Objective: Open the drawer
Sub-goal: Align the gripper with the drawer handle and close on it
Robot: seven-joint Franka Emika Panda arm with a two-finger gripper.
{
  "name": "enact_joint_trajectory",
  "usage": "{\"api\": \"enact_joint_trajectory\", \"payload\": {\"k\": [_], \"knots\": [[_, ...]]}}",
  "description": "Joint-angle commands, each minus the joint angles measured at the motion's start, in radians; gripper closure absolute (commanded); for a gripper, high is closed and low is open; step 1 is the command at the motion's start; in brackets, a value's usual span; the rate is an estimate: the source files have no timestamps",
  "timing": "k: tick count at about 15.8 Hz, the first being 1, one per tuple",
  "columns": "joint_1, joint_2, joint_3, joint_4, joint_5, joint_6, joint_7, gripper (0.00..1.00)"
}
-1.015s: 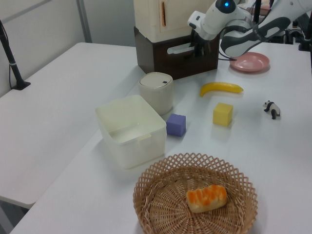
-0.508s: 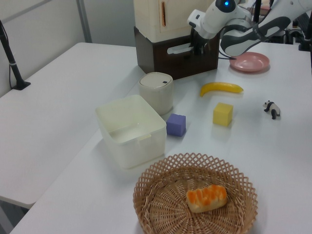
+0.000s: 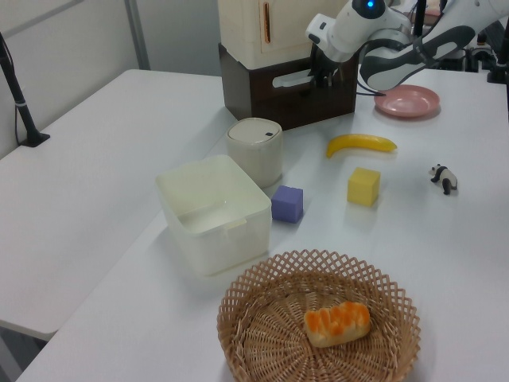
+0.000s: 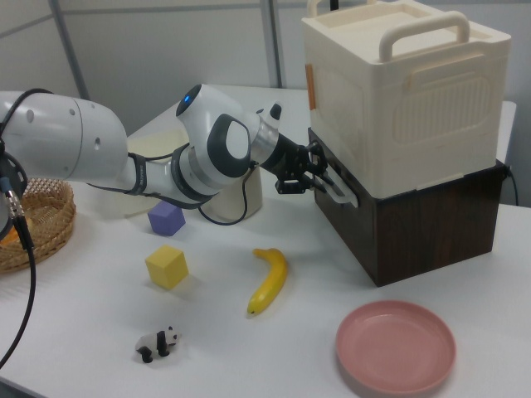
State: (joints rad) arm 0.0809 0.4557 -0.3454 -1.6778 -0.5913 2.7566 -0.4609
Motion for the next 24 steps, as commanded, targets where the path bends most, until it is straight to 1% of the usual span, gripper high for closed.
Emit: {"api": "enact_joint_trajectory", "payload": {"k": [1, 5, 8, 15, 16, 18, 20, 21, 24], "knots": [[0.014, -0.089, 0.002, -0.06, -0.032, 0.011, 0.03, 0.8], [0.04, -0.13, 0.003, -0.112, -0.032, 0.009, 0.028, 0.8], [0.046, -0.146, 0.002, -0.126, -0.033, 0.008, 0.028, 0.81], [0.028, -0.108, 0.002, -0.109, -0.051, 0.012, 0.028, 0.81], [0.023, -0.104, 0.002, -0.096, -0.051, 0.012, 0.028, 0.78], [0.023, -0.094, 0.002, -0.085, -0.047, 0.012, 0.03, 0.63], [0.022, -0.091, 0.002, -0.077, -0.044, 0.012, 0.04, 0.43], [0.022, -0.086, 0.0, -0.069, -0.045, 0.012, 0.06, 0.39], [0.022, -0.052, -0.003, -0.048, -0.051, 0.014, 0.074, 0.39]]}}
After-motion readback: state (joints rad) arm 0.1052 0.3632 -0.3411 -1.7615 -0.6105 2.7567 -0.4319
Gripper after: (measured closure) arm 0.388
